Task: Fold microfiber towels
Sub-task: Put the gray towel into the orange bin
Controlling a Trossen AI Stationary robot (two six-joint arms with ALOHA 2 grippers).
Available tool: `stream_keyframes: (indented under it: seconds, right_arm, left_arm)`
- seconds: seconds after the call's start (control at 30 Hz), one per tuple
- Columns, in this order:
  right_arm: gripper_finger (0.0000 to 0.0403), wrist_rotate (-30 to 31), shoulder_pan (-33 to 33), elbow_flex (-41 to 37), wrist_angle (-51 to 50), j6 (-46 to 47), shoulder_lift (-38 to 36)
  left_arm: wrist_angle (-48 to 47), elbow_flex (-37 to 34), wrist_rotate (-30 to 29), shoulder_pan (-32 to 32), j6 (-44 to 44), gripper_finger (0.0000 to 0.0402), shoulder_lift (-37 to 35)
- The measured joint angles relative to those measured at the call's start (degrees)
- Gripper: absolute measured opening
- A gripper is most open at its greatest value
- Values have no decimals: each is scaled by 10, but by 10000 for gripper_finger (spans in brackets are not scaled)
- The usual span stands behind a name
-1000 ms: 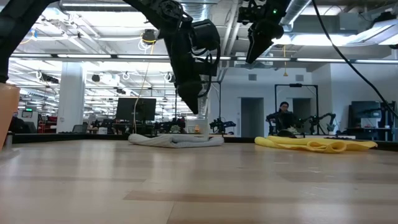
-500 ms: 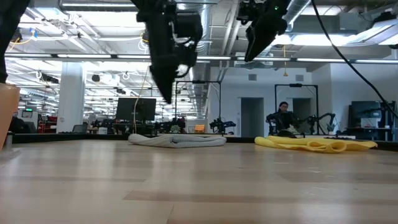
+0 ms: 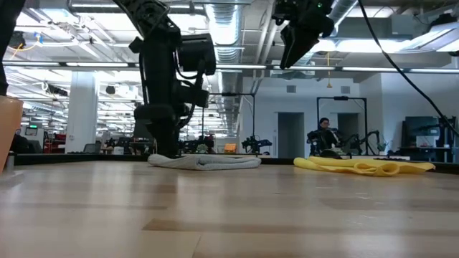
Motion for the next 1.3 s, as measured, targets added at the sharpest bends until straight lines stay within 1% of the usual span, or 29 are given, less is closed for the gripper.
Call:
stream_keyframes:
  seconds: [0.1, 0.37, 0.67, 0.8, 0.87, 1.07, 1.17, 1.23, 1.3]
  right_arm:
    - [226, 0, 0, 0, 0, 12, 0]
    - [226, 0, 0, 0, 0, 16, 0]
    - [226, 0, -1, 0, 0, 15, 0]
    - [226, 0, -1, 0, 0, 12, 0]
    - [226, 0, -1, 0, -1, 12, 0]
    - [226, 0, -1, 0, -5, 11, 0]
    - [226, 0, -1, 0, -11, 15, 0]
    - [226, 0, -1, 0, -13, 16, 0]
    - [226, 0, -1, 0, -13, 16, 0]
  left_arm:
    - [28, -10, -12, -8, 36, 139, 0]
    - [98, -34, -11, -9, 93, 139, 5]
    - [130, -34, -10, -7, 109, 139, 5]
    - [127, -35, -1, -7, 115, 139, 18]
    - [144, -33, 8, -7, 120, 139, 35]
    - [147, -31, -11, -9, 127, 138, 61]
    - [146, -31, -10, -9, 117, 120, 62]
    - [145, -32, -10, -10, 98, 90, 60]
    - [144, -33, -9, -10, 86, 50, 60]
